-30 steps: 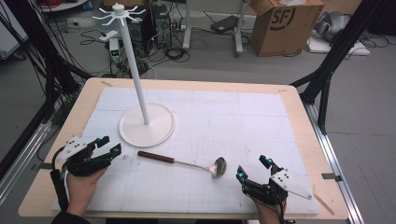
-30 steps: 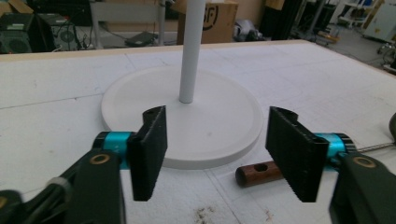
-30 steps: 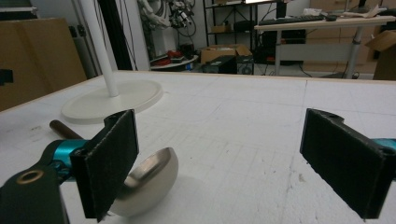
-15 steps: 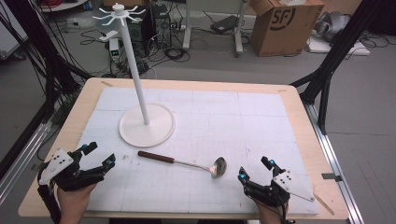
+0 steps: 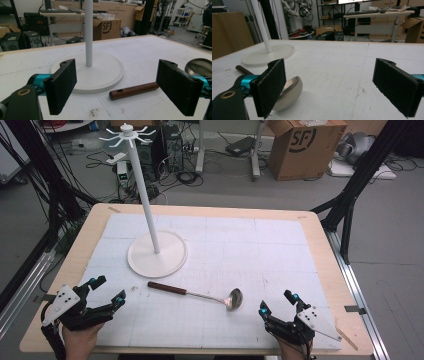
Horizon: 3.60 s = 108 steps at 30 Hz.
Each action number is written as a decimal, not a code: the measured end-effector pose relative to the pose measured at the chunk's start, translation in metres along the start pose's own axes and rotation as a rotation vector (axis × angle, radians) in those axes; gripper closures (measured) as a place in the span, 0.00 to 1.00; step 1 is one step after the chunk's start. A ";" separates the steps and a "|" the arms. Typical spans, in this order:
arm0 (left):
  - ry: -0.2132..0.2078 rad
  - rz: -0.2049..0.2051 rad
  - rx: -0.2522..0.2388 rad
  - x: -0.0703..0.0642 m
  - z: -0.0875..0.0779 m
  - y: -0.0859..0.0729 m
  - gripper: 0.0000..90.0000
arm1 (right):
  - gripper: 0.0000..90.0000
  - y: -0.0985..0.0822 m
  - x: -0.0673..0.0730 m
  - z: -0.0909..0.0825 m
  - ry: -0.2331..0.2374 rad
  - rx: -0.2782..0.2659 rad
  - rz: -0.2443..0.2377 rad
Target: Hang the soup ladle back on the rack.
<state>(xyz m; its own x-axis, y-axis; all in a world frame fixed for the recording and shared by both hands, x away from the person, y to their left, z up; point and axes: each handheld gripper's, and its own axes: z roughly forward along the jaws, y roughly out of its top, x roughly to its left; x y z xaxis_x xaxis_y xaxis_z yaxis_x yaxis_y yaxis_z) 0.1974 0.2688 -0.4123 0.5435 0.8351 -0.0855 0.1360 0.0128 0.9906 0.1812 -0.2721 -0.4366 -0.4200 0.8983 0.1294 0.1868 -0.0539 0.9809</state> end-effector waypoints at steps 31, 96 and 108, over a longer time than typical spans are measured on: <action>0.015 0.041 -0.019 -0.025 -0.071 -0.015 0.18 | 0.23 0.074 0.079 0.125 0.532 0.305 -0.210; 0.029 -0.062 -0.036 -0.018 -0.096 -0.017 0.18 | 0.67 0.017 0.185 0.264 0.680 0.985 -0.621; 0.025 -0.066 -0.042 -0.019 -0.096 -0.017 0.18 | 0.82 0.021 0.191 0.270 0.695 1.048 -0.662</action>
<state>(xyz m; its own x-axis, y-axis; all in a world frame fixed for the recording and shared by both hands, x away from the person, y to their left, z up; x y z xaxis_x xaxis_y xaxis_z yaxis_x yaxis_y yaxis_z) 0.1052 0.3057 -0.4173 0.5135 0.8452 -0.1483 0.1356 0.0907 0.9866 0.3443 0.0163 -0.4307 -0.9747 0.2198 0.0408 0.2193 0.9040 0.3671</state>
